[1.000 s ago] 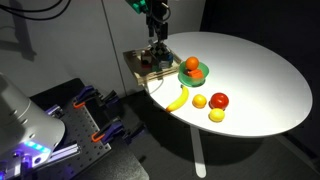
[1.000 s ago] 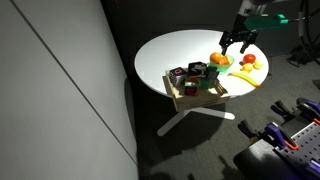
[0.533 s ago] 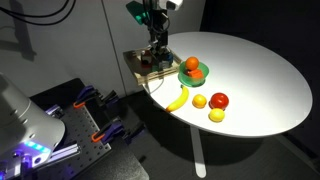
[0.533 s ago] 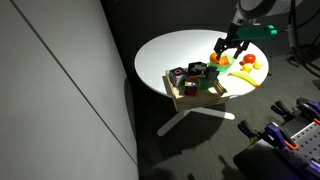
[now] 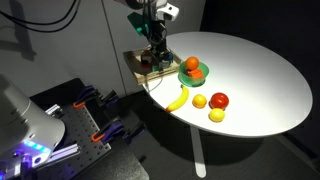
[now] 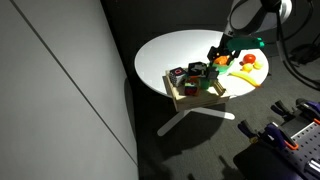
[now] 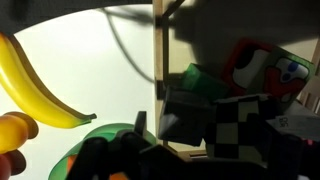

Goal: Remove the gray block from the wooden tray and place it on the table to the right of the wooden tray

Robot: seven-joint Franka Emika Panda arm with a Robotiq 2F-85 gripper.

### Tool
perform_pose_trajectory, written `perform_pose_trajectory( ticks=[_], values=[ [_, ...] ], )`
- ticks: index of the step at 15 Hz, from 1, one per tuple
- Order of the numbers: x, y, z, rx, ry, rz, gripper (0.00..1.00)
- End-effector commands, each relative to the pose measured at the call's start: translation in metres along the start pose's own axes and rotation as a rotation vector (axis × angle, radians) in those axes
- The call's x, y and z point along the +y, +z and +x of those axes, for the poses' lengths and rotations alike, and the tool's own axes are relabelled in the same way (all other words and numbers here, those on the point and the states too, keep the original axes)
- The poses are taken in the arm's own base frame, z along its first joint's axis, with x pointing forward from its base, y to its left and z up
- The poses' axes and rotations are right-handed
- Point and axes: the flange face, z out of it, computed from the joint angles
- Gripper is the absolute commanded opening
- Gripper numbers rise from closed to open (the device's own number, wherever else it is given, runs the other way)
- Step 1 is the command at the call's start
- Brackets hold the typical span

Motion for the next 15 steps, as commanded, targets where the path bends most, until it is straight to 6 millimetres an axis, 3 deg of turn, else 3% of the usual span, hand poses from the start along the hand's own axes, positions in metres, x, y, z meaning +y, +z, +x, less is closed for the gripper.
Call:
perform_pose_trajectory(
  ticks=[1,15],
  values=[
    [-0.008,0.012,0.014,0.041,0.027,-0.013,1.0],
    [-0.012,0.053,0.031,0.088,0.034,-0.063,1.0]
  ],
)
